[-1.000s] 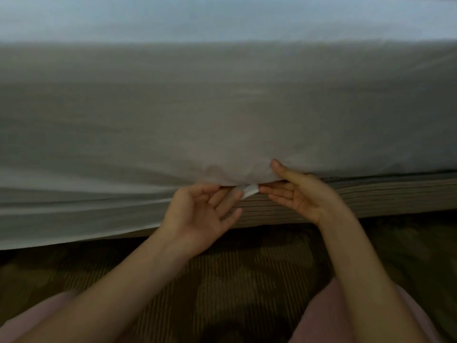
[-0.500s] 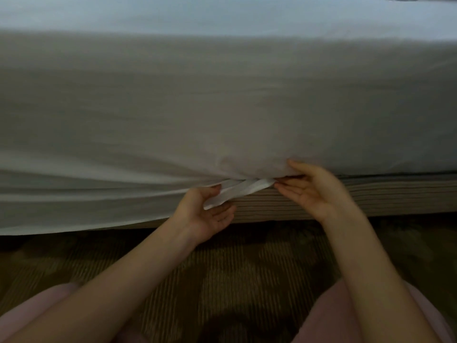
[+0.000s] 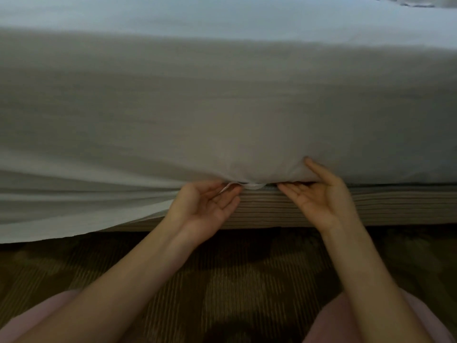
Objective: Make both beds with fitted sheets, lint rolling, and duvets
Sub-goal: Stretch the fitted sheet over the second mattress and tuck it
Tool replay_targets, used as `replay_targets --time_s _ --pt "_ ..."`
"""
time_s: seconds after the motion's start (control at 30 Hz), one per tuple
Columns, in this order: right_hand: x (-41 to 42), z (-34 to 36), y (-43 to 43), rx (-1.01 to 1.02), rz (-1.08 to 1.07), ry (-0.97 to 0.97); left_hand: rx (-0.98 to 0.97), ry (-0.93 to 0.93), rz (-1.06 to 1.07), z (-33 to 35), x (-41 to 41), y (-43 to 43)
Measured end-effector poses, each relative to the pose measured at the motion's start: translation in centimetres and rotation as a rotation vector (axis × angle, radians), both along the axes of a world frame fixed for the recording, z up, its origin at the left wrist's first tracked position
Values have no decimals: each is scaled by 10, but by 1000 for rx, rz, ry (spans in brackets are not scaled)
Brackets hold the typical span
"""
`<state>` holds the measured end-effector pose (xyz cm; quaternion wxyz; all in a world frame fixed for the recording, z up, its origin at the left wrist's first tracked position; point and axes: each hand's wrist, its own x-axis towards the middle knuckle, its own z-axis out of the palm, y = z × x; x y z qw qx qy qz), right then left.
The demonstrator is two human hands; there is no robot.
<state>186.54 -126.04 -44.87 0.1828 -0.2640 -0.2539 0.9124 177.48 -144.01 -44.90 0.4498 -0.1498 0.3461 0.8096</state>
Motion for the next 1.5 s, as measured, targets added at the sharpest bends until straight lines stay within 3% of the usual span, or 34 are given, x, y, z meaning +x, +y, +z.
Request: replay_targets --time_s 0.33,0.5,0.63,0.8,0.97,1.13,1.3,1.4,1.5 --pt "-38 -16 -22 -70 -68 446 222 52 41 -7 -8 38" --pt "-38 -14 -23 -44 -55 379 216 118 26 -9 -8 41" --pt "-23 -9 -16 36 67 119 55 119 28 -1 -3 37" --pt "5 -8 -12 433 420 -299 -250 75 17 17 -1 12" --pt "-14 -19 -55 433 813 -211 -650 110 4 30 -25 -14" --pt "-44 -28 -83 377 760 -135 -937 217 -56 60 -56 -77" --pt "-62 -21 -112 375 889 56 -1033 250 115 65 -78 -169" --pt "-72 -18 -147 360 953 130 -984 217 227 45 -92 -215" --pt "-89 -16 -177 275 887 160 -907 184 337 28 -112 -249"
